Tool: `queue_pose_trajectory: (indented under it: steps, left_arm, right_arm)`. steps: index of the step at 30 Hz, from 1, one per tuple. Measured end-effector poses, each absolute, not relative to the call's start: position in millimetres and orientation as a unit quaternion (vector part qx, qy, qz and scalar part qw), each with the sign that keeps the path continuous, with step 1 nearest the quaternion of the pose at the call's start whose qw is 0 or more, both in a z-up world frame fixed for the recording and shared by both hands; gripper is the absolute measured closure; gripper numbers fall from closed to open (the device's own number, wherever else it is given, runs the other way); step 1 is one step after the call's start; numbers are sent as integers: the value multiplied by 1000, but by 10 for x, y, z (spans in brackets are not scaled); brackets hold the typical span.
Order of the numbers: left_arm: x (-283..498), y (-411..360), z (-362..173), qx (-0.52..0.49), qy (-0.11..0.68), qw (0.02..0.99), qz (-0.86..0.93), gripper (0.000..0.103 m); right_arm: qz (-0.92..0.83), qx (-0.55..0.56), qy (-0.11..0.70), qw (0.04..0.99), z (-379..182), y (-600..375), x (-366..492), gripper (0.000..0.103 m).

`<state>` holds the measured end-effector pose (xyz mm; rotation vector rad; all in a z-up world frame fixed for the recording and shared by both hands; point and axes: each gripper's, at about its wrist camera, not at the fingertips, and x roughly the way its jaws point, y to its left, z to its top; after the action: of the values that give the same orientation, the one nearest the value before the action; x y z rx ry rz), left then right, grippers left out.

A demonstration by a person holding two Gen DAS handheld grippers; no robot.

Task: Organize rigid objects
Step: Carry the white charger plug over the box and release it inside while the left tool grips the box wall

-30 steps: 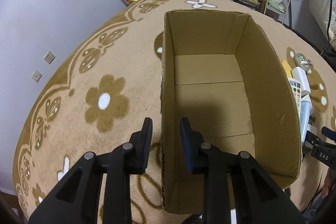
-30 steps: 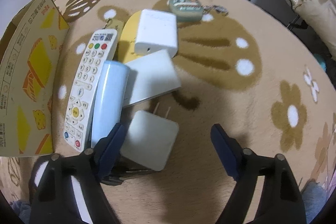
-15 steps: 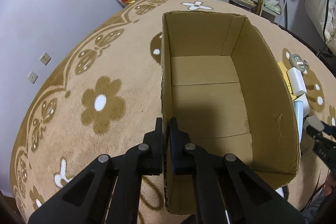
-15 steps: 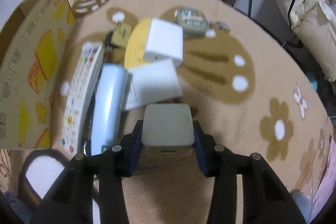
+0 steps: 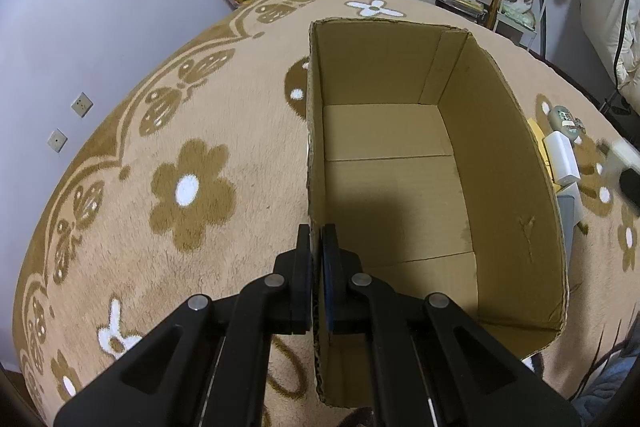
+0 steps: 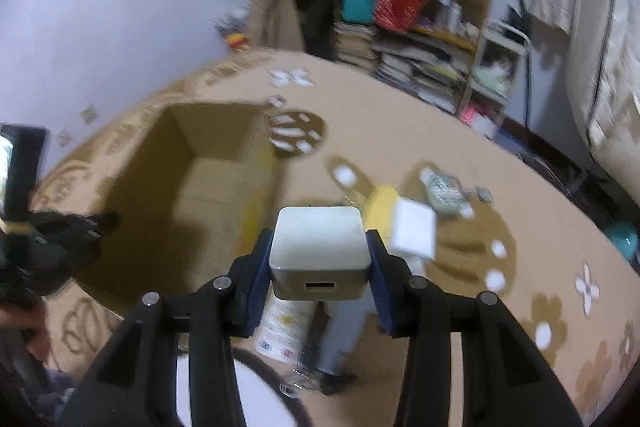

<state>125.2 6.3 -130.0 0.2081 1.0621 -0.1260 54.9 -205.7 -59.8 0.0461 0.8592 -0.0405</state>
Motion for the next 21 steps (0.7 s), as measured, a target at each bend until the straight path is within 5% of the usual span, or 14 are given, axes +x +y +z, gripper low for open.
queue_pose_trajectory:
  steps: [21]
  left_arm:
    - [1224, 4, -1313, 116, 500, 856, -54, 98]
  right_arm:
    - [92, 79, 415, 902, -677, -1518, 992, 55]
